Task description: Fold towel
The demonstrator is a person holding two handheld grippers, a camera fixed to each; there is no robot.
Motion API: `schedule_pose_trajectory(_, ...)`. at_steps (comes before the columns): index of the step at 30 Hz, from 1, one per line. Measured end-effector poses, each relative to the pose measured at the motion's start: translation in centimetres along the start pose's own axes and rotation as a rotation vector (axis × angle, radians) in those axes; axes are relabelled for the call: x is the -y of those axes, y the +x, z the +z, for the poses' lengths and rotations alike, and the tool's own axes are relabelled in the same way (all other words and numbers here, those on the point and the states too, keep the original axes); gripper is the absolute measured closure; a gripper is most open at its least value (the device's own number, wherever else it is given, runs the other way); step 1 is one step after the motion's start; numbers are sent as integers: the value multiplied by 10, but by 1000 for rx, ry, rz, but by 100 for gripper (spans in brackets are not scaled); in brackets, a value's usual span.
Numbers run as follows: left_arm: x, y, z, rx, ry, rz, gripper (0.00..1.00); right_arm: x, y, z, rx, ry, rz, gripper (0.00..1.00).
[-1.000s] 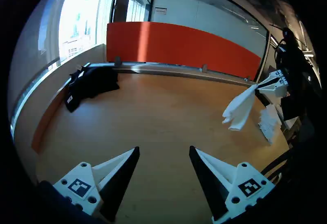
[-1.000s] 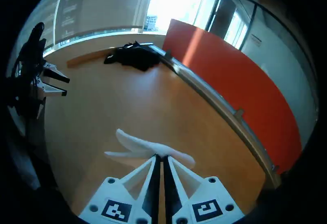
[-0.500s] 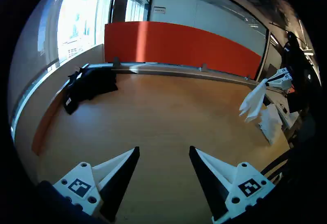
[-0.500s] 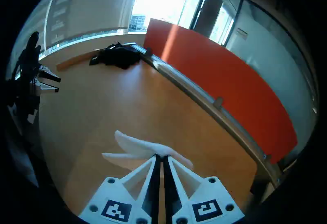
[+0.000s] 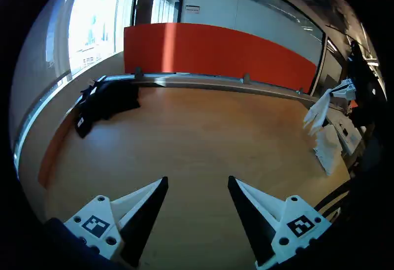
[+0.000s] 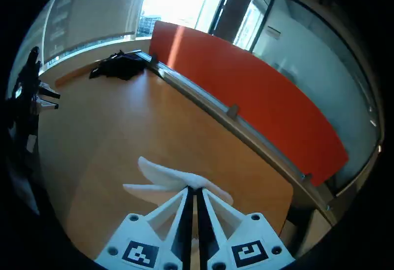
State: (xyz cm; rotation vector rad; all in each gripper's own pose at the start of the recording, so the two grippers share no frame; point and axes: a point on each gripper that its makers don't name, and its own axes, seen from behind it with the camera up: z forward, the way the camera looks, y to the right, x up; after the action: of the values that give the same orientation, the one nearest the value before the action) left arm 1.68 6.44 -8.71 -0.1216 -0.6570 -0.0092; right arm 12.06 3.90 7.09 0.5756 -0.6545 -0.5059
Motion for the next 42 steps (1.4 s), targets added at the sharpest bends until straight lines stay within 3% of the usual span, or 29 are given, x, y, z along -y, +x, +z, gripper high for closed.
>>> schedule_pose_trajectory(10, -17, 5, 8, 11, 3, 20, 11, -57, -33, -14, 35, -48, 14, 95)
schedule_pose_trajectory(19, -33, 10, 13, 14, -4, 35, 10, -82, -55, -27, 48, -75, 34, 95)
schedule_pose_trajectory(32, -48, 15, 17, 15, -22, 52, 11, -82, -86, -54, 62, -96, 64, 96)
schedule_pose_trajectory(42, -53, 15, 16, 17, -37, 63, 10, -62, -151, -89, 130, -122, 131, 95)
